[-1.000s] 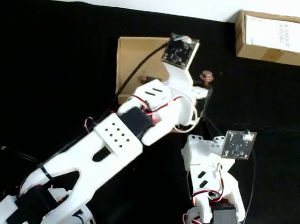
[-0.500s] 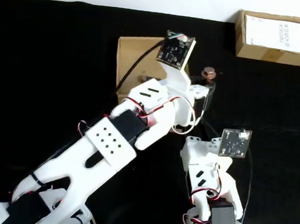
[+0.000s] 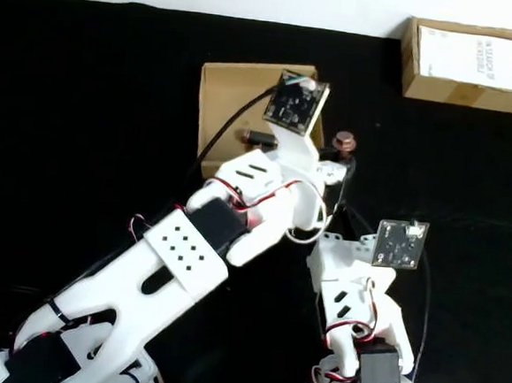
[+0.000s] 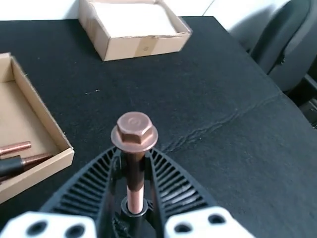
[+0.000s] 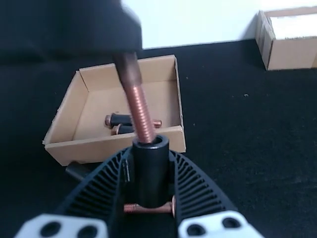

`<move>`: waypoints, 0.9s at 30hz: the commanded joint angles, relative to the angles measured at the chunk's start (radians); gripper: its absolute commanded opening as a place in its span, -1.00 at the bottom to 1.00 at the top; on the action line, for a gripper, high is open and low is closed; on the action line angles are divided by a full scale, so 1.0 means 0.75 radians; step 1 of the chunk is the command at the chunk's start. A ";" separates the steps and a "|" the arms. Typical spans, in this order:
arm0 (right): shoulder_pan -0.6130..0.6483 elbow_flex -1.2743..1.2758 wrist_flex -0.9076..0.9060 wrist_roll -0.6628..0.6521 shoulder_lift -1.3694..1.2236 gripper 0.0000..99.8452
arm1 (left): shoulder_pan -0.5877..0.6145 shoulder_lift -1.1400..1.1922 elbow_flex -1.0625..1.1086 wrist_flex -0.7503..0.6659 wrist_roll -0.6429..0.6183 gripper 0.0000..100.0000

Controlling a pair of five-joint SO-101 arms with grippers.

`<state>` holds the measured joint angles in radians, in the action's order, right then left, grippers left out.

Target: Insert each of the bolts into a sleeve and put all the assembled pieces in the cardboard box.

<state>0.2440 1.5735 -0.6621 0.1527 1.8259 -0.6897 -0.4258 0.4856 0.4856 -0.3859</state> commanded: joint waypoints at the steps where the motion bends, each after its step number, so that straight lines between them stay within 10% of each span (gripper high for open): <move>1: 0.005 -0.024 0.030 0.008 0.009 -0.99 | -0.024 -0.044 0.001 -0.002 -0.004 -0.98; 27: 0.005 -0.026 0.038 0.002 0.009 -0.99 | -0.132 -0.046 0.224 -0.012 0.276 -0.97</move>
<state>0.2470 1.5750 -0.6636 0.1511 1.8243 -0.7894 -0.4473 0.6483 0.4780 -0.1880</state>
